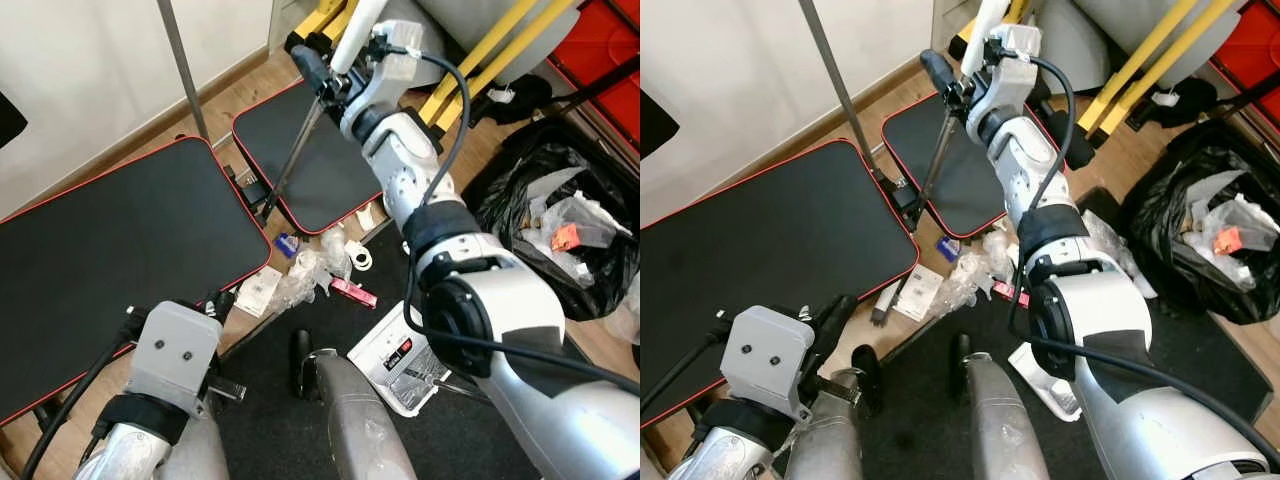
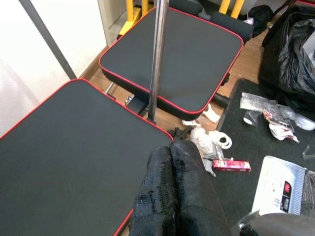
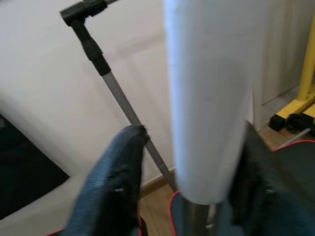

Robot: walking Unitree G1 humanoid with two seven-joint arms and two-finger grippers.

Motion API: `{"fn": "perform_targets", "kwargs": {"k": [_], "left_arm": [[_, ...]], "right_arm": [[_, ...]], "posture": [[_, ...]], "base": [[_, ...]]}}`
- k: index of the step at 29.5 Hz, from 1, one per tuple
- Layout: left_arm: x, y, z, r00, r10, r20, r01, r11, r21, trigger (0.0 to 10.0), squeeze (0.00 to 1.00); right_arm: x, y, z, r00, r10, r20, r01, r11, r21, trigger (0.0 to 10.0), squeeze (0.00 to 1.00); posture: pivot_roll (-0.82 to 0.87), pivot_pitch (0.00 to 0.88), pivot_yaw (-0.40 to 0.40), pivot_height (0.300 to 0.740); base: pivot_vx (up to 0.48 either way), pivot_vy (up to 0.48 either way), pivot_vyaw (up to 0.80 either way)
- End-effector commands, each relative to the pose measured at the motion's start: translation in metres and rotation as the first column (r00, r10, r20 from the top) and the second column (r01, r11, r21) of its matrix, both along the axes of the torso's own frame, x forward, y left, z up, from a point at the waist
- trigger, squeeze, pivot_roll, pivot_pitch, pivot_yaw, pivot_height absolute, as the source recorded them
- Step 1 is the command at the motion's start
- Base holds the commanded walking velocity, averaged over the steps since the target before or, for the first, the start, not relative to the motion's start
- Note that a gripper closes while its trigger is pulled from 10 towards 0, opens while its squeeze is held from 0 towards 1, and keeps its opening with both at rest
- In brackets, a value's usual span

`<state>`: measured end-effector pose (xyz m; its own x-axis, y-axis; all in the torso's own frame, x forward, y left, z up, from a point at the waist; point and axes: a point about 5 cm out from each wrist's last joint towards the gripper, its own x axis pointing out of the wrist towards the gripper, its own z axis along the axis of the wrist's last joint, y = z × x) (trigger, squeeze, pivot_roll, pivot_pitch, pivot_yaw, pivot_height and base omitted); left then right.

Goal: Sweep floor

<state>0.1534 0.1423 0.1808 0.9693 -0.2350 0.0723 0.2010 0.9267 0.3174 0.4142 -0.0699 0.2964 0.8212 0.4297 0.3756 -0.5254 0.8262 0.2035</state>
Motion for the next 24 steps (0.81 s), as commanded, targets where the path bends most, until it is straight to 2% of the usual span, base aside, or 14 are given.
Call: {"fn": "perform_targets", "kwargs": {"k": [1, 6, 13, 16, 17, 19, 20, 24], "left_arm": [[-0.002, -0.002, -0.008, 0.999, -0.006, -0.05, 0.006, 1.0, -0.005, 10.0, 0.0], [0.005, -0.004, -0.01, 0.999, -0.003, -0.044, 0.002, 1.0, -0.01, 10.0, 0.0], [0.016, -0.004, -0.014, 0.999, 0.0, -0.042, 0.0, 1.0, -0.014, 10.0, 0.0], [0.022, -0.005, -0.016, 0.999, 0.002, -0.04, -0.003, 1.0, -0.014, 10.0, 0.0], [0.029, -0.004, -0.018, 0.999, 0.007, -0.036, -0.007, 1.0, -0.014, 10.0, 0.0], [0.029, -0.004, -0.018, 0.999, 0.007, -0.036, -0.007, 1.0, -0.014, 10.0, 0.0], [0.034, -0.004, -0.019, 0.999, 0.01, -0.033, -0.011, 1.0, -0.015, 10.0, 0.0], [0.041, -0.004, -0.021, 0.999, 0.012, -0.03, -0.012, 1.0, -0.018, 10.0, 0.0]], "right_arm": [[0.001, -0.003, -0.007, 1.0, -0.015, -0.016, 0.015, 1.0, 0.009, 0.0, 0.0], [0.002, -0.011, -0.006, 0.999, -0.044, 0.004, 0.044, 0.999, -0.001, 0.0, 0.0], [0.0, -0.016, -0.005, 0.999, -0.02, 0.031, 0.02, 1.0, -0.005, 0.0, 0.0], [-0.002, -0.017, -0.005, 0.999, 0.028, 0.046, -0.027, 0.999, -0.022, 0.0, 0.0], [-0.006, -0.019, -0.004, 0.994, 0.095, 0.058, -0.094, 0.995, -0.027, 0.0, 0.0], [-0.006, -0.019, -0.004, 0.994, 0.095, 0.058, -0.094, 0.995, -0.027, 0.0, 0.0], [-0.014, -0.021, -0.004, 0.985, 0.162, 0.054, -0.16, 0.986, -0.041, 0.0, 0.0], [-0.018, -0.024, -0.005, 0.981, 0.193, 0.036, -0.191, 0.981, -0.039, 0.0, 0.0]], "posture": [[0.02, 0.48, -0.261, 0.74], [0.01, 0.454, -0.264, 0.74], [-0.01, 0.416, -0.262, 0.74], [-0.02, 0.396, -0.26, 0.74], [-0.03, 0.377, -0.257, 0.74], [-0.03, 0.377, -0.257, 0.74], [-0.03, 0.363, -0.254, 0.74], [-0.05, 0.335, -0.246, 0.74]], "base": [[0.0, 0.0, 0.0], [0.0, 0.0, 0.0], [0.0, 0.0, 0.0], [0.0, 0.0, 0.0], [0.0, 0.0, 0.0], [0.0, 0.0, 0.0], [0.0, 0.0, 0.0], [0.0, 0.0, 0.0]]}}
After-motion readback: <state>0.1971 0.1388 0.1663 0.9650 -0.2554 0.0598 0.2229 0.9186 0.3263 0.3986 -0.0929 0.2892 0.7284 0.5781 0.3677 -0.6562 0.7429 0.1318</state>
